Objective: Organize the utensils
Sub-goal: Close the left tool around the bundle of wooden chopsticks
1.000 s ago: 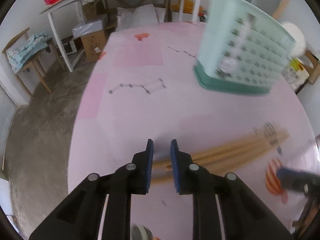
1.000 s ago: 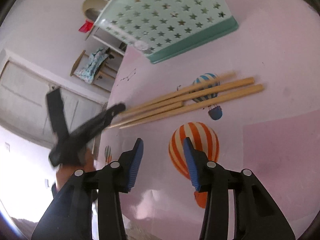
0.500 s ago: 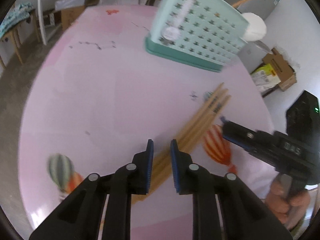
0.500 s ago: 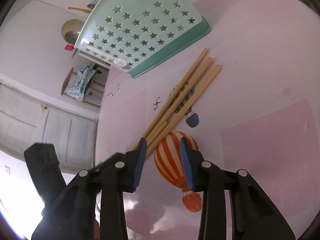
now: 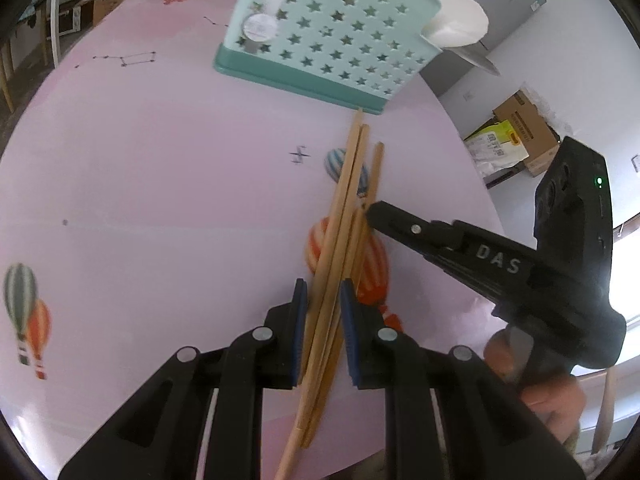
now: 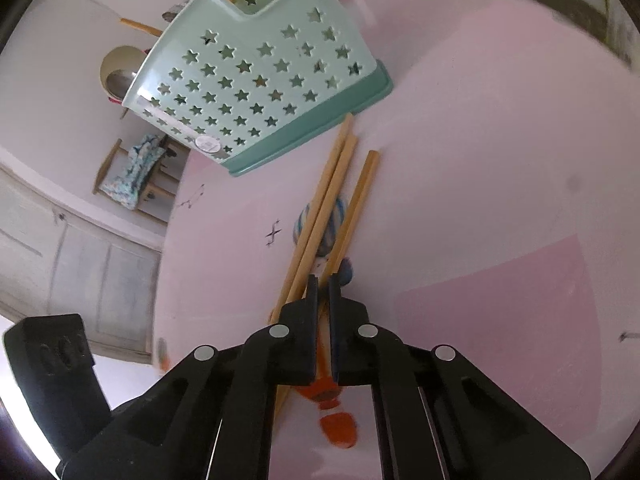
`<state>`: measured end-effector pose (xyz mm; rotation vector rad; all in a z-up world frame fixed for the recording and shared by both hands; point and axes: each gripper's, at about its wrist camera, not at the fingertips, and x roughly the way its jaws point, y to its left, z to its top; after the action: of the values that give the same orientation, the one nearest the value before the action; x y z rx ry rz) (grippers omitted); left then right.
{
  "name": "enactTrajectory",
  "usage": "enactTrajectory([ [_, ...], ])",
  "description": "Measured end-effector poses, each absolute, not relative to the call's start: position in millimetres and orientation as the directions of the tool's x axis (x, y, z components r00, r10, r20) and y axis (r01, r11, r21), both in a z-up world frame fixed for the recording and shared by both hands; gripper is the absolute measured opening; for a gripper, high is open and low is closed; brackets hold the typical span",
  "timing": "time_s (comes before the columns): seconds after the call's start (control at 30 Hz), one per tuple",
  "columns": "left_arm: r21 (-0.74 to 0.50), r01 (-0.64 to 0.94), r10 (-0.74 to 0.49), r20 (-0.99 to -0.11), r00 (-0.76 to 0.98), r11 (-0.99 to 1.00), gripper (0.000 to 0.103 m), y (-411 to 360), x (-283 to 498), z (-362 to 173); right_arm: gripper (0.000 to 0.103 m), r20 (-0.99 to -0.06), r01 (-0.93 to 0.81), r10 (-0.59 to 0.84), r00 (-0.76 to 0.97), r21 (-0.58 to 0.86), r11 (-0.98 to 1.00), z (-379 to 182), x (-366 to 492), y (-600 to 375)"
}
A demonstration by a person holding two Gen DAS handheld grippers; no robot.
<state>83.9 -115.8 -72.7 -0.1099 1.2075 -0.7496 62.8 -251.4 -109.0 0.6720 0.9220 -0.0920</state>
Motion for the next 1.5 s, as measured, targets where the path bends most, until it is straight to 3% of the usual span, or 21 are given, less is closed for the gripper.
enactTrajectory([
  [0.2,-0.442,0.473,-0.574,-0.799,0.179,0.763,0.016,-120.4,85.9,-73.1,0.000,-0.791,0.362,0.084,0.605,0.369,0.856,-104.0,55.0,-263.8],
  [0.37,-0.334,0.476,-0.501,-0.818,0.282,0.814,0.016,-101.8,94.1,-68.9,0.000,-0.788,0.388,0.069,0.612,0.375,0.842,-102.1,42.6,-283.6],
  [0.47,-0.298,0.465,-0.470,-0.825,0.313,0.834,0.016,-89.7,100.0,-66.6,0.005,-0.764,0.365,0.111,0.636,0.424,0.829,-97.9,38.4,-285.4],
  [0.57,-0.292,0.469,-0.466,-0.827,0.314,0.834,0.016,-85.2,104.5,-65.7,0.020,-0.762,0.348,0.111,0.638,0.414,0.841,-93.7,36.7,-284.4],
  [0.6,-0.288,0.472,-0.465,-0.827,0.315,0.833,0.016,-81.9,102.5,-64.7,0.021,-0.766,0.341,0.110,0.633,0.404,0.849,-93.6,39.7,-281.1],
  [0.73,-0.295,0.484,-0.473,-0.828,0.301,0.824,0.017,-85.3,103.1,-66.4,0.021,-0.794,0.337,0.074,0.603,0.338,0.879,-101.4,53.9,-269.5],
  [0.93,-0.319,0.506,-0.497,-0.825,0.268,0.801,0.028,-97.0,106.4,-65.9,0.014,-0.797,0.314,0.008,0.604,0.248,0.916,-99.5,63.9,-255.0],
  [1.0,-0.334,0.517,-0.512,-0.823,0.247,0.788,0.029,-102.4,108.1,-65.7,0.002,-0.808,0.323,-0.027,0.588,0.204,0.924,-100.9,63.6,-255.5],
  [1.5,-0.413,0.564,-0.574,-0.807,0.136,0.715,0.030,-70.8,92.1,-54.7,0.004,-0.789,0.319,0.072,0.610,0.328,0.889,-99.4,33.0,-284.5],
])
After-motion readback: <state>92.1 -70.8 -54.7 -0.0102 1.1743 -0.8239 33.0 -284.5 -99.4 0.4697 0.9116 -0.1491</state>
